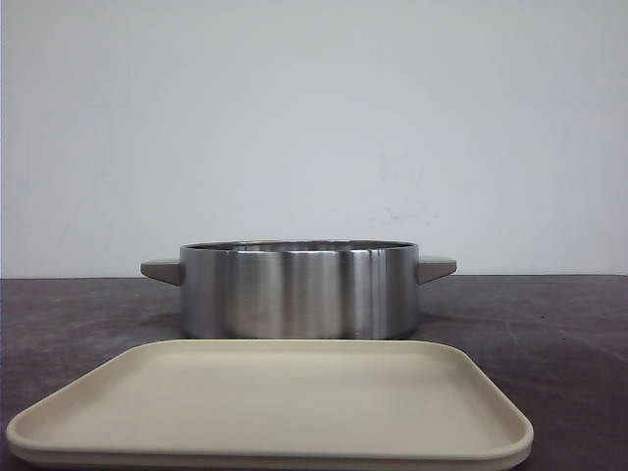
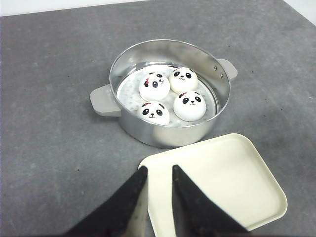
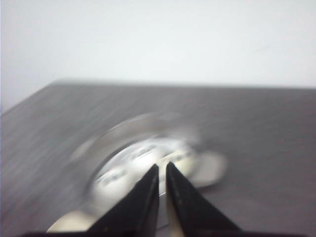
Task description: Steam buns
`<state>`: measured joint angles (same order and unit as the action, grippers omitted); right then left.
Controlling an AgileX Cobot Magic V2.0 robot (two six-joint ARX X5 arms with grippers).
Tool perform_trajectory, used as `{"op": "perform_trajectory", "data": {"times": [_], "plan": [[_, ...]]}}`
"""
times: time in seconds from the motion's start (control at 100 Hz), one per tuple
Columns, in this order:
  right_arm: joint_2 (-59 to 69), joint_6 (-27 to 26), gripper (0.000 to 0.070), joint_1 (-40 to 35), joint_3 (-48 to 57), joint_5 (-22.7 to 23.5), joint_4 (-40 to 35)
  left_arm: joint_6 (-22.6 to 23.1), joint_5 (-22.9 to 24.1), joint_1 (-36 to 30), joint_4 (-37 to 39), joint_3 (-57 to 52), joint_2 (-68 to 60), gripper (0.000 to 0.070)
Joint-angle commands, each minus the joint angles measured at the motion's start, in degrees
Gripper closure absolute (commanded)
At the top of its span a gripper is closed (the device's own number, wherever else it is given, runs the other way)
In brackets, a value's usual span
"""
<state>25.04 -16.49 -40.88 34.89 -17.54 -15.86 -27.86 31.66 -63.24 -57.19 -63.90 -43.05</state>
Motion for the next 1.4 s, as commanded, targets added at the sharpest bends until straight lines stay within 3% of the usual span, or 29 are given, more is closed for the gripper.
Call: {"op": "perform_trajectory", "data": {"times": [0.0,0.21,0.42,0.58,0.9,1.39], "plan": [[-5.46,-1.07,0.0684,2.51,-3.67,-0.28,2.43,-0.09,0.48,-0.63,0.46,-0.55,-0.37,0.0642],[-20.00,5.05,0.0699,16.74,-19.06,-0.11,15.74,-0.09,0.46,-0.63,0.46,-0.55,-0.37,0.0643],[-21.59,5.42,0.0699,31.10,-28.63,8.39,16.31,-0.09,0.48,-0.63,0.46,-0.55,-0.37,0.0642],[-24.50,6.75,0.0699,38.03,-33.79,13.20,16.06,-0.09,0.46,-0.63,0.46,-0.55,-0.37,0.0643],[-24.83,6.80,0.0699,39.93,-34.23,13.20,5.90,-0.09,0.46,-0.63,0.46,-0.57,-0.37,0.0642],[-24.83,7.74,0.0698,40.22,-34.23,13.07,6.86,-0.09,0.48,-0.63,0.46,-0.57,-0.37,0.0643]]}}
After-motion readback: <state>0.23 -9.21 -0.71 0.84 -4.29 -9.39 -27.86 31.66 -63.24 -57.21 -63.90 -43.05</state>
